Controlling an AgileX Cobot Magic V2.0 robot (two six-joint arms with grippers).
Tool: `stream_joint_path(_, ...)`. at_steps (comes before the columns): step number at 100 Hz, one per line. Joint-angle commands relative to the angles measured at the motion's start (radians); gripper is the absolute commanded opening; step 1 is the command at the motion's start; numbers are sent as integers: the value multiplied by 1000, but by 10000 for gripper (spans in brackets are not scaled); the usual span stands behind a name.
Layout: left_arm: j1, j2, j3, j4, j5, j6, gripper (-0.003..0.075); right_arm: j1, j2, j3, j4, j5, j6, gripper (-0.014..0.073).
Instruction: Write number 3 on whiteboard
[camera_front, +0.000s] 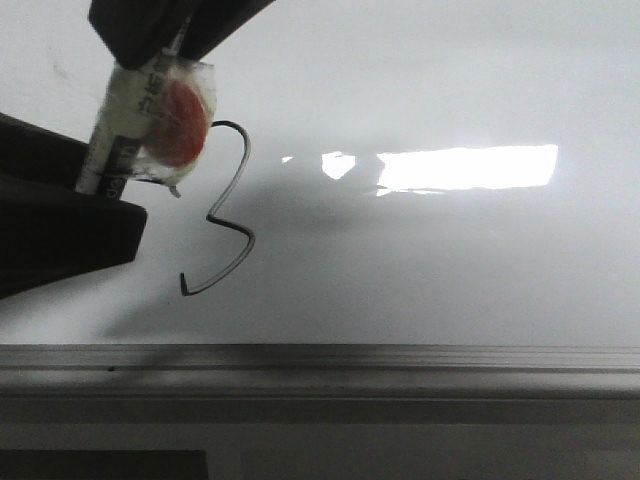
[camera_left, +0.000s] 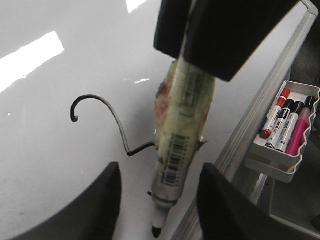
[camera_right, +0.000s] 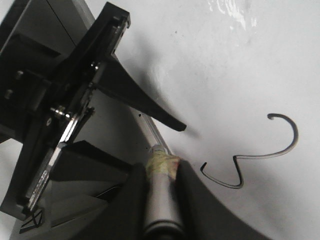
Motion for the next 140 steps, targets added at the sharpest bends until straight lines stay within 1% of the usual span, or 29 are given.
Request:
stream_joint_path(1, -1, -4, -24, -20, -94, -12, 153, 1, -33, -37, 0, -41, -8, -63)
stream_joint_path(4, -1, -6, -24, -20, -96, -12, 100, 1, -33, -37, 0, -37, -8, -63)
stream_joint_path(7, -1, -6, -24, -20, -96, -12, 13, 1, -33, -37, 0, -30, -8, -63)
stream_joint_path(9, -1, -6, -24, -20, -96, -12, -20, 1, -33, -37, 0, -29, -8, -63)
stream_joint_path(29, -1, -5, -24, -20, -93, -12, -20, 1, -33, -37, 0, -36, -8, -63)
stream_joint_path(34, -1, -5, -24, -20, -92, -13, -20, 1, -33, -37, 0, -38, -8, -40)
stream_joint_path(37, -1, -5, -24, -22, -90, -13, -20, 1, -33, -37, 0, -38, -8, -3)
stream_joint_path(41, -1, -5, -24, -22, -88, -18, -20, 1, -33, -37, 0, -38, -8, 89)
stream_joint_path(42, -1, -5, -24, -22, -88, -17, -20, 1, -33, -37, 0, -38, -8, 128)
stream_joint_path(44, -1, -5, -24, -25, -88, -24, -20, 1, -33, -37, 0, -40, -8, 171)
stream_joint_path(47, -1, -5, -24, -29, -88, -34, -20, -1, -33, -37, -5, -47, -8, 286)
stream_joint_path(48, -1, -5, -24, -33, -88, -42, -20, -1, -33, -37, -7, -50, -8, 309)
stream_joint_path(49, -1, -5, -24, -38, -88, -48, -20, -1, -33, -37, -12, -52, -8, 356)
stream_joint_path(51, -1, -5, -24, -48, -87, -68, -20, -1, -33, -37, -17, -59, -8, 401)
stream_joint_path(52, -1, -5, -24, -53, -87, -74, -20, -1, -33, -37, -22, -64, -8, 444)
stream_joint_path(56, -1, -5, -24, -83, -81, -109, -20, -1, -36, -38, -34, -75, -8, 548)
stream_joint_path(59, -1, -5, -24, -114, -80, -136, -20, -3, -38, -38, -38, -85, -8, 594)
stream_joint_path(63, -1, -5, -24, -183, -78, -167, -20, -6, -45, -38, -39, -90, -8, 622)
stream_joint_path(71, -1, -5, -24, -353, -76, -229, -20, -15, -60, -38, -39, -94, -8, 600)
stream_joint_path(73, -1, -5, -24, -414, -68, -232, -20, -17, -64, -38, -39, -94, -8, 590)
stream_joint_path(79, -1, -5, -24, -517, -54, -232, -20, -21, -77, -38, -39, -94, -8, 562)
stream_joint_path(87, -1, -5, -24, -614, -28, -232, -20, -23, -88, -38, -39, -94, -8, 528)
stream_joint_path(91, -1, -5, -24, -639, -14, -232, -20, -23, -92, -38, -39, -94, -8, 519)
stream_joint_path(105, 11, -2, -39, -672, 56, -232, -20, -23, -94, -38, -39, -93, -8, 519)
stream_joint_path(117, 60, -2, -53, -673, 134, -232, -20, -23, -94, -38, -39, -93, -8, 519)
stream_joint_path(129, 111, -2, -53, -671, 162, -232, -20, -23, -94, -38, -39, -91, -8, 519)
stream_joint_path(140, 124, -2, -53, -655, 185, -228, -10, -23, -94, -38, -39, -91, -6, 519)
